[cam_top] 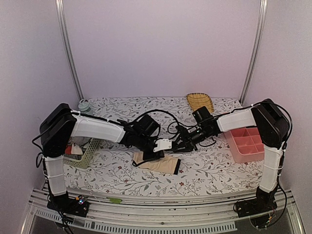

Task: Roll the underwear
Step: Fold the underwear at the corner of the board, then smooth out the underwear at the center of the board.

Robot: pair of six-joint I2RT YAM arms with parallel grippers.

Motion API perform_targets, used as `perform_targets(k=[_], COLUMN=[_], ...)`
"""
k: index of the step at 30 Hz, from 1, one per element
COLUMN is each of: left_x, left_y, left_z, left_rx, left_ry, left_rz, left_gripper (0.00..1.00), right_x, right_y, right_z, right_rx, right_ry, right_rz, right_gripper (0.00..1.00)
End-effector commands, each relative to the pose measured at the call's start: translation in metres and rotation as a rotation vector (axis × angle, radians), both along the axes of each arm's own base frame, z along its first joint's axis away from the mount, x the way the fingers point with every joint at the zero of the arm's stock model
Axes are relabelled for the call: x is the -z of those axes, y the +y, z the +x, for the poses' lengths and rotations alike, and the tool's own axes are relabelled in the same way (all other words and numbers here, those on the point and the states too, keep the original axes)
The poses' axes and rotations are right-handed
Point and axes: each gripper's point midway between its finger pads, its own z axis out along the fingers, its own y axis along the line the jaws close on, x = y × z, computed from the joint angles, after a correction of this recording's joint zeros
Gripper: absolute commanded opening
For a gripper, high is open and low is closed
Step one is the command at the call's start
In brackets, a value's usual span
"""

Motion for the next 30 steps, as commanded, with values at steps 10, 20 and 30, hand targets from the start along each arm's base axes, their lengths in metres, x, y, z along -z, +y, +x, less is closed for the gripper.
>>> perform_targets(k=[10,20,30], left_x=[0.013,-0.064,-0.079], left_y=[0.008,0.044,0.081], left_z=[0.028,0.042,-0.023], left_rx=[-0.107,-0.318,-0.418], left_ry=[-0.067,-0.054,0.247], left_rz=[0.037,-0.109,-0.277], left_gripper=[0.15,0.39,0.45], right_x=[-0.014,-0.035,-0.032], right_y=[-0.013,-0.020,0.022], right_z=[-0.008,-0.021,-0.056], right_rx=[0.016,0.033,-0.069], right_ry=[-0.035,-0.054,-0.047], right_rz=[-0.022,-0.006,0.009], right_gripper=[0.26,0.24,0.23])
